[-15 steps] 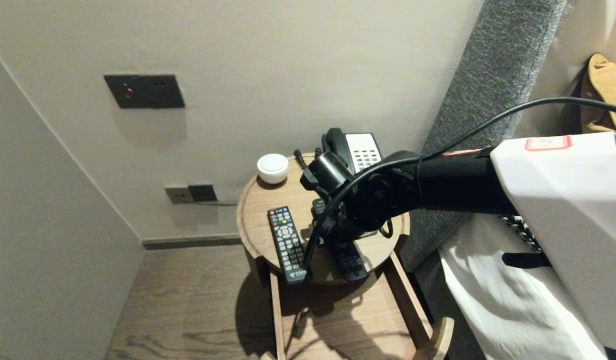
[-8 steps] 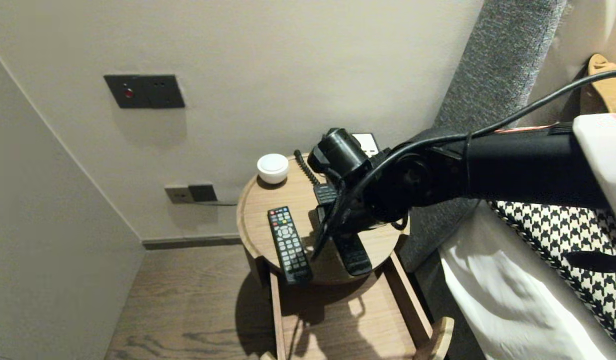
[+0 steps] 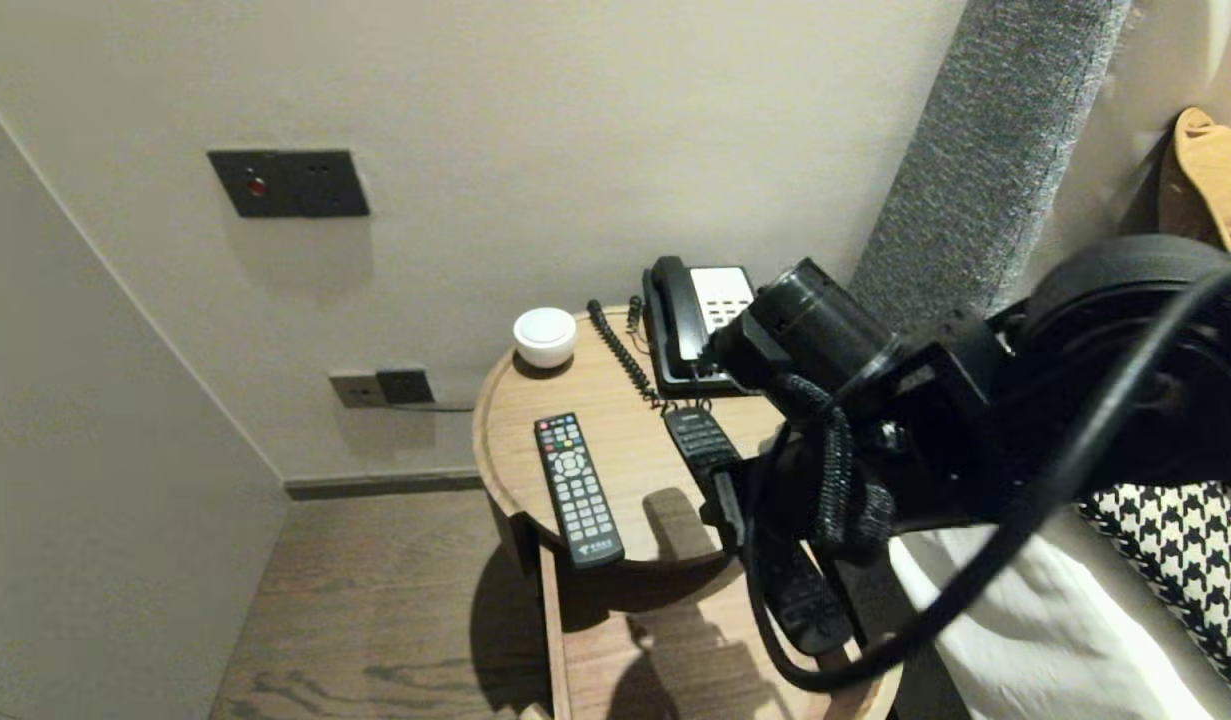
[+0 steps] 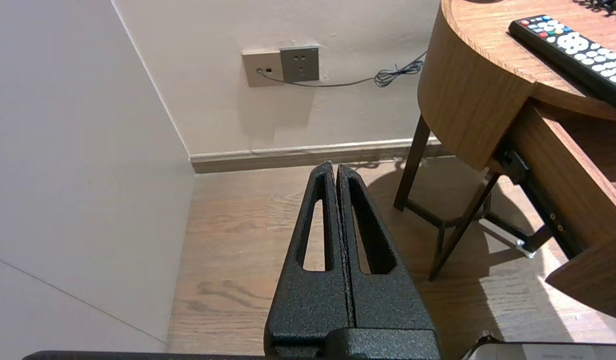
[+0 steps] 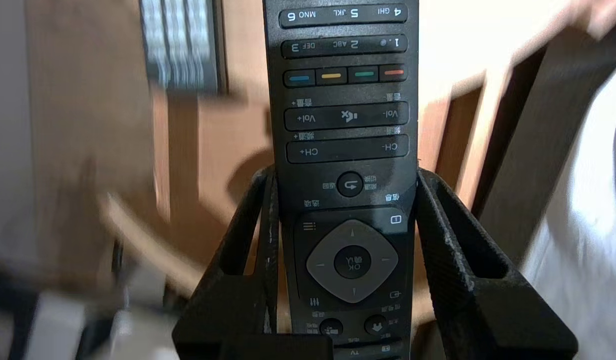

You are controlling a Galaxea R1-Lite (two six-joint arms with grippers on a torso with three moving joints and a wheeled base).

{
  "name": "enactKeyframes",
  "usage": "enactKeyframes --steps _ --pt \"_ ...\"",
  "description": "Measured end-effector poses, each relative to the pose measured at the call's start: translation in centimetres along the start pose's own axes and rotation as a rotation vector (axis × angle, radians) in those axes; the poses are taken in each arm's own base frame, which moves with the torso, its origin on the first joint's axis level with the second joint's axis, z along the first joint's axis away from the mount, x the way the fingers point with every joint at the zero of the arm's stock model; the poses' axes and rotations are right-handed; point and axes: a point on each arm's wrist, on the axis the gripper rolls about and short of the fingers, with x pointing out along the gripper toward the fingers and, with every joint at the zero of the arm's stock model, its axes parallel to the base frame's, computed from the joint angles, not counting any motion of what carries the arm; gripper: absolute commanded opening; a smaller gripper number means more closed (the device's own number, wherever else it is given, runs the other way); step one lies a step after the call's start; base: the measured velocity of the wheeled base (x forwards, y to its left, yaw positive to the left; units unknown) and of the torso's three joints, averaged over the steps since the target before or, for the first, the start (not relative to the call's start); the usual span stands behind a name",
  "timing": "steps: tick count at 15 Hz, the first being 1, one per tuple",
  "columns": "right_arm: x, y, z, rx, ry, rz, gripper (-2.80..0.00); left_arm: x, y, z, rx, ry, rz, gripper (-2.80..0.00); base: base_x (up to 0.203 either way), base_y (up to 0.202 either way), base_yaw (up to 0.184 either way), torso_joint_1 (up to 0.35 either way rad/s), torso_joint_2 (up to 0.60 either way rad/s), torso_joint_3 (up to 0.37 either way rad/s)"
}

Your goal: Put the remote controls on the table in the drawer one by one

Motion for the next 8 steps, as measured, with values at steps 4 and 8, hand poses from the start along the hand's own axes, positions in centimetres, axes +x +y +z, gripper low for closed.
enactKeyframes --steps 4,8 --pt "-2.8 -1.9 -3.8 0.002 0.164 0.084 -2.80 0.0 0.0 0.0 0.000 0.000 0.000 -2.80 0.000 0.000 0.000 0.000 0.00 0.000" --pt "-3.1 -3.2 -6.6 -0.005 0.291 0.129 -2.80 0.0 0.0 0.0 0.000 0.000 0.000 -2.80 0.000 0.000 0.000 0.000 0.00 0.000"
